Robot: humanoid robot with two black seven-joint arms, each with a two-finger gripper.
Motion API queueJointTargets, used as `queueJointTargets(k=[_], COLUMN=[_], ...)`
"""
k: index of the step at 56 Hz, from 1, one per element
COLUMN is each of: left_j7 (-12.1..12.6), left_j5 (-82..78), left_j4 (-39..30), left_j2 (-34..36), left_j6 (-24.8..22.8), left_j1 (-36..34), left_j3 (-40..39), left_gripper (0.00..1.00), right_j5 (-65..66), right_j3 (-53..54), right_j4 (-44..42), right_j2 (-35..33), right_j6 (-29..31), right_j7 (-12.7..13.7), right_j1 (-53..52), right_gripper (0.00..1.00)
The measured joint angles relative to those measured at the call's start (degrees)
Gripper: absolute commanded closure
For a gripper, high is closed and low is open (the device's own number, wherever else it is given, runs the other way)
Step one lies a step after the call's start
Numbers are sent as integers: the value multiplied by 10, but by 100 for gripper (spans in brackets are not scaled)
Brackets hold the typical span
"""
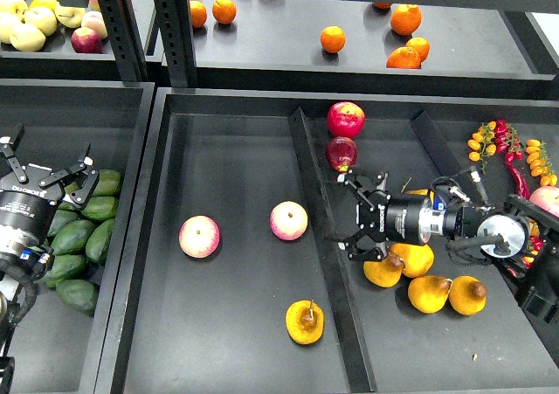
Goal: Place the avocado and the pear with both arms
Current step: 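Swing the right gripper over the pears toward the yellow pear in the middle bin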
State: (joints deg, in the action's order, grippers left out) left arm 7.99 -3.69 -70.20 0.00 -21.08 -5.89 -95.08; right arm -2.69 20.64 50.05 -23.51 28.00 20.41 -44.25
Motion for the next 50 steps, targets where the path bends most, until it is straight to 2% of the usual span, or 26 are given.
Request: queueJointTargets(k=[5,11,16,25,50], left_j7=[0,0,0,-1,-2], left_j5=[0,2,7,10,11], left_j4=[2,2,1,-2,-4], left_j2=[0,0,0,0,0], left_j6=[-1,-2,-2,-2,-2], left_j1=[0,0,0,0,0], left_j3=[2,3,4,4,9], left_gripper=[0,0,0,0,0], right_j5=[28,76,109,130,110], right_j3=[-51,-98,-124,-145,-130], right_j4=[-4,-16,-29,-40,-41], right_j2=[-4,-6,-1,5,15], right_j6=[0,0,0,0,0], right_j7=[22,30,38,72,76], right_j1=[-20,-46,-61,-77,-86], right_gripper=[0,0,0,0,0])
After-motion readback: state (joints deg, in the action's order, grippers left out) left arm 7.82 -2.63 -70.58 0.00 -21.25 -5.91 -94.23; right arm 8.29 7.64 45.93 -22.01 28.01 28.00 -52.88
